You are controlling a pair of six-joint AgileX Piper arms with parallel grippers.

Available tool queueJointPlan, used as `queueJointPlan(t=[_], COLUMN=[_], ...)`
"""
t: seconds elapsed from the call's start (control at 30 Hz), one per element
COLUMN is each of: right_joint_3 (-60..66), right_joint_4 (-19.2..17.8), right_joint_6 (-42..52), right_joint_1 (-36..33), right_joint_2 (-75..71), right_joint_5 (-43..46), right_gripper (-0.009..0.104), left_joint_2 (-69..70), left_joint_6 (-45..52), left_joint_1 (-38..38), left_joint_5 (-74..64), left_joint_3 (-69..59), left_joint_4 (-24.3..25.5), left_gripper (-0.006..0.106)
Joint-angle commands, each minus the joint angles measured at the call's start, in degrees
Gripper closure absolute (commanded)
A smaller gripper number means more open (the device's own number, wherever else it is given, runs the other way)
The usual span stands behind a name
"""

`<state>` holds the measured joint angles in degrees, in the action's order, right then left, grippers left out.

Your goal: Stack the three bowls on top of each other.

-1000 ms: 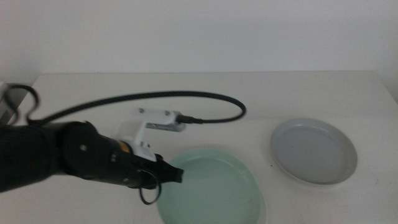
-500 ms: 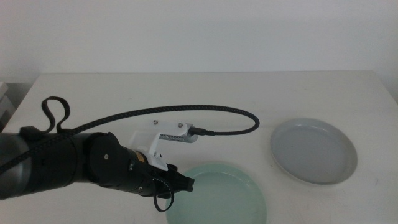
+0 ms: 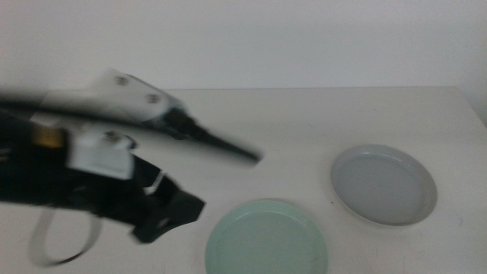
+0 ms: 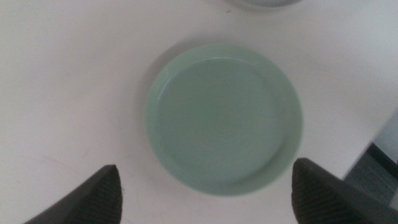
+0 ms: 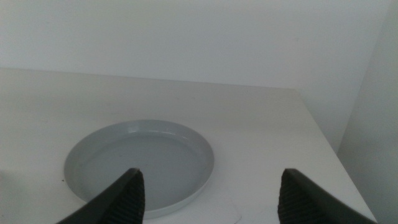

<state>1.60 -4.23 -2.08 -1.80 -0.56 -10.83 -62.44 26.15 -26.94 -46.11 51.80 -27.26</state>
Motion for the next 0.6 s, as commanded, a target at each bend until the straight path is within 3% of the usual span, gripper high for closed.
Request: queueJointPlan(t=[0.0,0.3,0.57], right_joint_3=[-0.34,-0.34,-0.34], right_joint_4=[-0.39,-0.39,-0.39], right_joint_6=[0.26,0.26,0.26], right_joint_1=[0.41,0.41,0.41], right_joint_2=[-1.54,-1.54,-1.54], right_joint_5=[4.39,4.39,4.39], right_gripper=[0.041,0.041,0.041], left_joint_2=[6.79,24.9,27.51], left_joint_6=[0.78,-7.84,-8.69], left_joint_1=[0.74,1.34,1.27], left_joint_5=[-2.44,-5.98,-5.69], left_joint_3=[2.02,1.95,1.95], left_joint_4=[-0.35,8.49,9.19], left_gripper=[-0.005,-0.005,-0.005])
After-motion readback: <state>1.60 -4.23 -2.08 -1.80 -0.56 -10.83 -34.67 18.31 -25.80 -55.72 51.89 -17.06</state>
